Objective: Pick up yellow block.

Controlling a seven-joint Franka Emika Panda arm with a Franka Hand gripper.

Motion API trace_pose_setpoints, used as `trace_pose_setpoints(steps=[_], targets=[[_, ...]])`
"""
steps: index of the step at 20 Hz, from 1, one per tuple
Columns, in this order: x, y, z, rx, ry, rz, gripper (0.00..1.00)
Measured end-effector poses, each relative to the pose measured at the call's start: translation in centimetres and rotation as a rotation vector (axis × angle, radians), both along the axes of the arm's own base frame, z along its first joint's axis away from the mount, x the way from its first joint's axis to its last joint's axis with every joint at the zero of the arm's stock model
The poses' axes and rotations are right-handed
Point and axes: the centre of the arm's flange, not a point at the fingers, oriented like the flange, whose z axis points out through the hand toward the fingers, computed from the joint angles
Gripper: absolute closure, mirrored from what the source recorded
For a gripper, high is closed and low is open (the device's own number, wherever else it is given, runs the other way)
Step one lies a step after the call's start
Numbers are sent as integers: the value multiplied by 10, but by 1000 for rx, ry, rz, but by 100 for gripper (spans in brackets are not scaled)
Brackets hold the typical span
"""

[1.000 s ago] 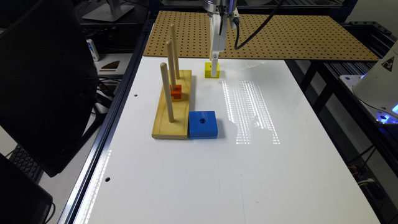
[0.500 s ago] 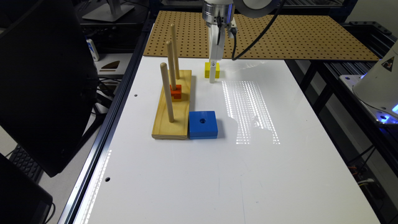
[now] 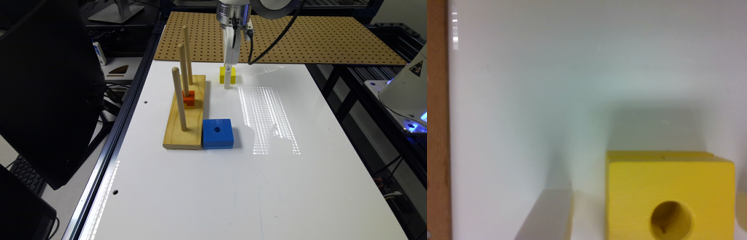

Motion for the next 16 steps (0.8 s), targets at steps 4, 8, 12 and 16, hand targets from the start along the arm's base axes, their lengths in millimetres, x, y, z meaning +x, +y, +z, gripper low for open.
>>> trace_pose_setpoints(steps=[4,8,12,16], targets=[[1,0,0,0,-1,1,0],[4,1,0,1,-4,3,0],[6,1,0,0,-7,4,0],[7,1,0,0,-8,5,0]])
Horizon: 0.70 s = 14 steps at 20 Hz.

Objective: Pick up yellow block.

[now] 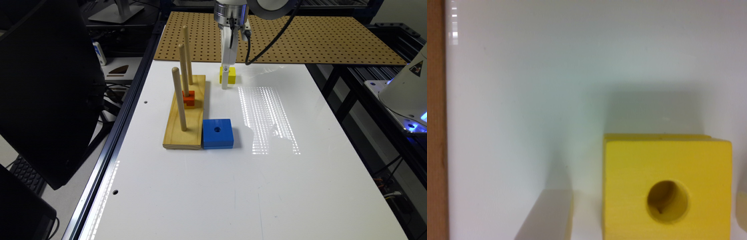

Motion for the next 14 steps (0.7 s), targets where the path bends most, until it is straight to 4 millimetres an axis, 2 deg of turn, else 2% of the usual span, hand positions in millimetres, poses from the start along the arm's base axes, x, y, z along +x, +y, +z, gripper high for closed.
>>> trace_pose_setpoints(steps=[6,7,14], targets=[[0,0,0,0,0,0,0],[0,0,0,0,-1,0,100],[0,0,0,0,-1,0,100]])
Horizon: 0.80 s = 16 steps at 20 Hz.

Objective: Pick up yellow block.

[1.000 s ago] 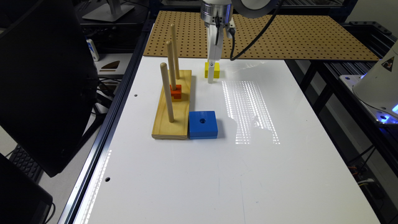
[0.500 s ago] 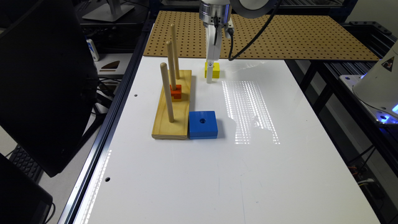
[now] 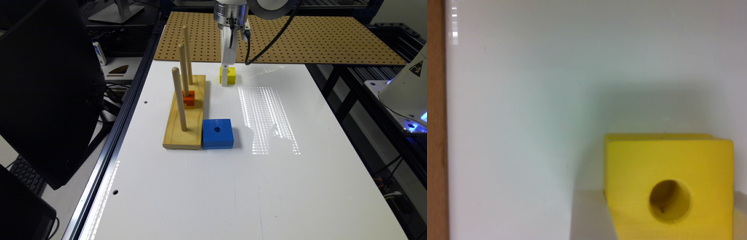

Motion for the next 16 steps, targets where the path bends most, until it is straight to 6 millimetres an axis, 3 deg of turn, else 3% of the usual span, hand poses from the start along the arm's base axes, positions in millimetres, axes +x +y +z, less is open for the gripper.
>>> trace_pose_setpoints(steps=[6,16], targets=[[1,0,4,-1,-2,0,100],[3,-1,49,-2,3,1,100]])
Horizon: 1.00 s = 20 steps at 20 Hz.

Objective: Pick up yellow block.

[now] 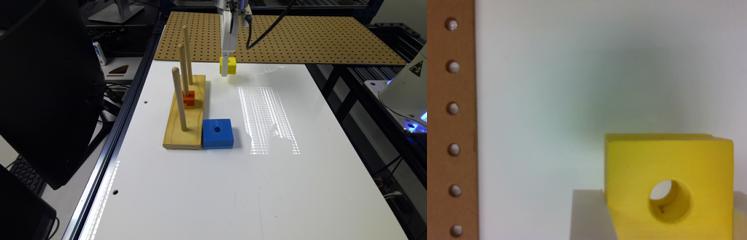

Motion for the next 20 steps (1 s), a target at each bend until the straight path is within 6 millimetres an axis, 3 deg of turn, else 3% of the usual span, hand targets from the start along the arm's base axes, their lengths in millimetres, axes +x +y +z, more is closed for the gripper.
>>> trace_pose_setpoints(steps=[5,12,17,20], targets=[[-1,0,33,-1,5,0,100],[-2,0,43,-2,0,0,100],[-6,1,80,-5,-3,0,100],[-7,2,92,-6,-5,0,100]])
